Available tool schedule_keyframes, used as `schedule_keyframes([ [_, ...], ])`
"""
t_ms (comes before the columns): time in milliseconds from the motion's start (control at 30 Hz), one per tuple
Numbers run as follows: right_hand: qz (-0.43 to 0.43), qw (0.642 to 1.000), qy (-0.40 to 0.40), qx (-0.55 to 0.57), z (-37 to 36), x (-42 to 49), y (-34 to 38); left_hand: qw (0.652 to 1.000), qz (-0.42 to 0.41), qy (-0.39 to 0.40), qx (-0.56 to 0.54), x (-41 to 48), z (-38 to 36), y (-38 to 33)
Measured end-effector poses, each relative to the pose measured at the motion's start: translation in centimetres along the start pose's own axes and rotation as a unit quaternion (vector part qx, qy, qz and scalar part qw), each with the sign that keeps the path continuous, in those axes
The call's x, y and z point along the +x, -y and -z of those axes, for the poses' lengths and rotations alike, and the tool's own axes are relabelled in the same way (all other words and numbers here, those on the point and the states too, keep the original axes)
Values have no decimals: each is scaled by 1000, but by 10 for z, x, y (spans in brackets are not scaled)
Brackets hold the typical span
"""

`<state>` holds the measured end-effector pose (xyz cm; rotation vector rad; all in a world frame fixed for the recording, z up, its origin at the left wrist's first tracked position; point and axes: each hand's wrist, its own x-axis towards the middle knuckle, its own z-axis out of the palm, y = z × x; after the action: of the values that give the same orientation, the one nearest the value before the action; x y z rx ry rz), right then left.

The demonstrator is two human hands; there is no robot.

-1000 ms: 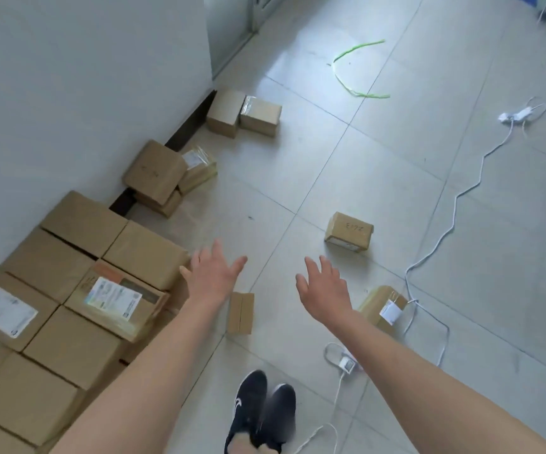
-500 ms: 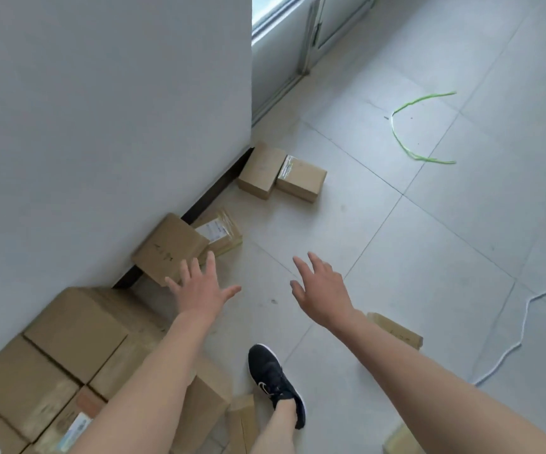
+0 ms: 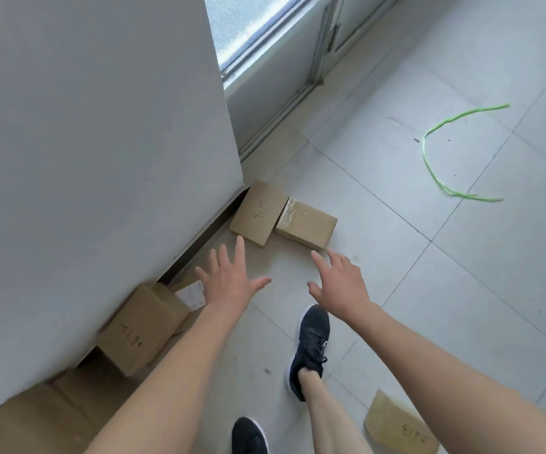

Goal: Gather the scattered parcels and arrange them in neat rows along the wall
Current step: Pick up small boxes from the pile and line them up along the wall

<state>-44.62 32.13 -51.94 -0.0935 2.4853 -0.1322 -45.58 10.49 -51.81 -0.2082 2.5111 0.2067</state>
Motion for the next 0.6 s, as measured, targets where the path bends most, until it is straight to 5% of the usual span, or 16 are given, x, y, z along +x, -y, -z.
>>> schedule_keyframes([
  [300, 14, 997, 41, -61, -39, 169, -62, 997, 75, 30, -10, 185, -46, -57],
  [600, 31, 990, 59, -124, -115, 290, -82, 993, 25, 28, 115, 292, -135, -52],
])
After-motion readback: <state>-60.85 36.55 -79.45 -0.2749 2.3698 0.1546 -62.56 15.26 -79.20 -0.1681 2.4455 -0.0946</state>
